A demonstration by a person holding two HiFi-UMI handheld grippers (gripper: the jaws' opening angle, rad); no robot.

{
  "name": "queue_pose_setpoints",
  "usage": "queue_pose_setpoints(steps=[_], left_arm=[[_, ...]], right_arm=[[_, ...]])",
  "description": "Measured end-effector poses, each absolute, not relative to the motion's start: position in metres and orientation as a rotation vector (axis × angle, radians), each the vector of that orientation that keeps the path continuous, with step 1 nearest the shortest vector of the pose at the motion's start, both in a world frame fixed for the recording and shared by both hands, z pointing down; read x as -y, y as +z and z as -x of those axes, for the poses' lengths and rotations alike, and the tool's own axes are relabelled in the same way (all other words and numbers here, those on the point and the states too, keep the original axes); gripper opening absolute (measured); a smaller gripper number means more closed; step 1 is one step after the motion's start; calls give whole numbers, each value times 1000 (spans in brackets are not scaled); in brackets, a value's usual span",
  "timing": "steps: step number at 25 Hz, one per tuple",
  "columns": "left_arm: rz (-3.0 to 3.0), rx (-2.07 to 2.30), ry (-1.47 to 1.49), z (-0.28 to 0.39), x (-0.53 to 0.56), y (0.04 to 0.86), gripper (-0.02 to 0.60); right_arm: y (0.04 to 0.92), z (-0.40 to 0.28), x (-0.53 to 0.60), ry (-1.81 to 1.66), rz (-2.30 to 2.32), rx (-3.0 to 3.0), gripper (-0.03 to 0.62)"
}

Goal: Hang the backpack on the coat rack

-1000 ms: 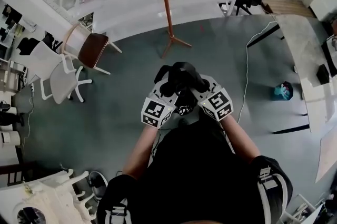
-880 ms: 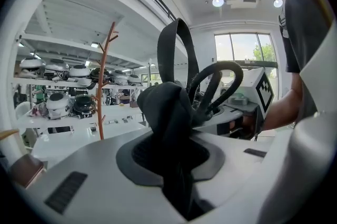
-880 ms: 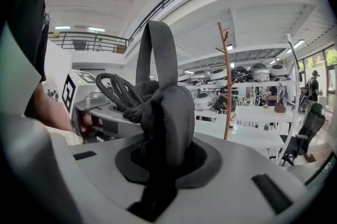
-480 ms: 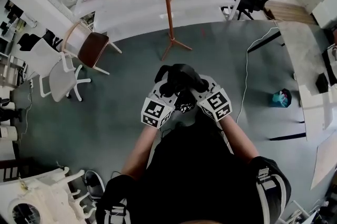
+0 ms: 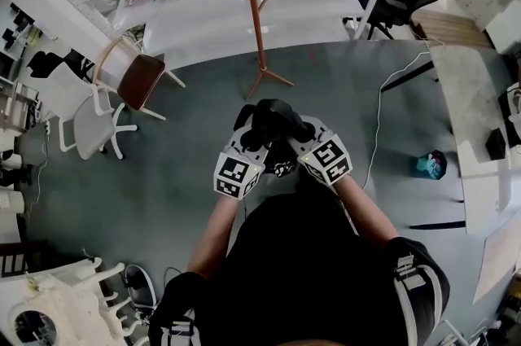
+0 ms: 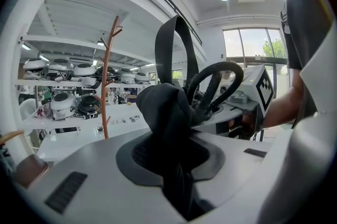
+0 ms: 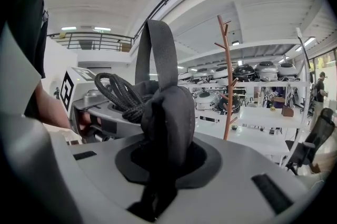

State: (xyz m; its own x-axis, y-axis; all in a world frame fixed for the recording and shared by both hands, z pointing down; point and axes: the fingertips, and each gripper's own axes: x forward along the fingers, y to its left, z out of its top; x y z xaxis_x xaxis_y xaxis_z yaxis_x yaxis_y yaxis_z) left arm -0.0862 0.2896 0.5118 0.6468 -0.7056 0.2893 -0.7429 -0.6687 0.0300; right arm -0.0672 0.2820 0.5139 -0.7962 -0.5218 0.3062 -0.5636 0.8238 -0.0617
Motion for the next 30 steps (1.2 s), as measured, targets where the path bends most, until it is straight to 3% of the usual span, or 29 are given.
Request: queue_pose_setpoints(steps=[30], left_arm=[[-2537, 1449, 391, -15, -194, 516, 89]], right_arm=[[523, -32, -179, 202, -524, 2789, 83]])
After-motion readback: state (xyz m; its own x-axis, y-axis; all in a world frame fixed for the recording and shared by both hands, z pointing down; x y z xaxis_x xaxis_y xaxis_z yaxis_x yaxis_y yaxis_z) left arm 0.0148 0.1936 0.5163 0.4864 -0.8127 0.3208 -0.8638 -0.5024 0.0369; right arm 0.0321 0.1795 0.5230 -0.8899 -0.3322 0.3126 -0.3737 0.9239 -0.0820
